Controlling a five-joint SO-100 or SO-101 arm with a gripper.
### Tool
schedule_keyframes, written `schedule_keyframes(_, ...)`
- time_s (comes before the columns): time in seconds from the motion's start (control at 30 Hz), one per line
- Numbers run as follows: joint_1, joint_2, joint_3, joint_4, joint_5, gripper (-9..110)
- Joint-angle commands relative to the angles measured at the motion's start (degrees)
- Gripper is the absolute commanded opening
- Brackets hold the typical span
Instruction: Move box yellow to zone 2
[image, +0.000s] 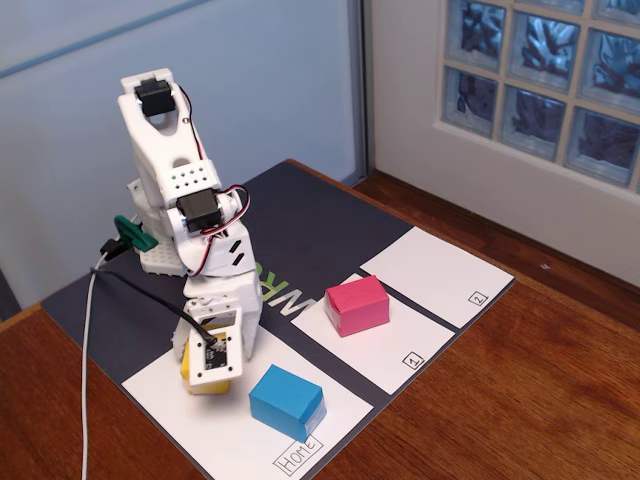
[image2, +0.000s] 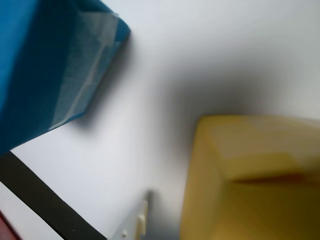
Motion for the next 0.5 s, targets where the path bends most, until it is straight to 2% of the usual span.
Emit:
schedule_keyframes(0.0,0.97,0.62,-0.26,0.0,-0.62,32)
schedule_keyframes(0.3,3.08,4.48,-0.18,2.64,-2.55,2)
schedule_keyframes(0.47,2.29,8.88,-1.32,7.65,-2.29,0)
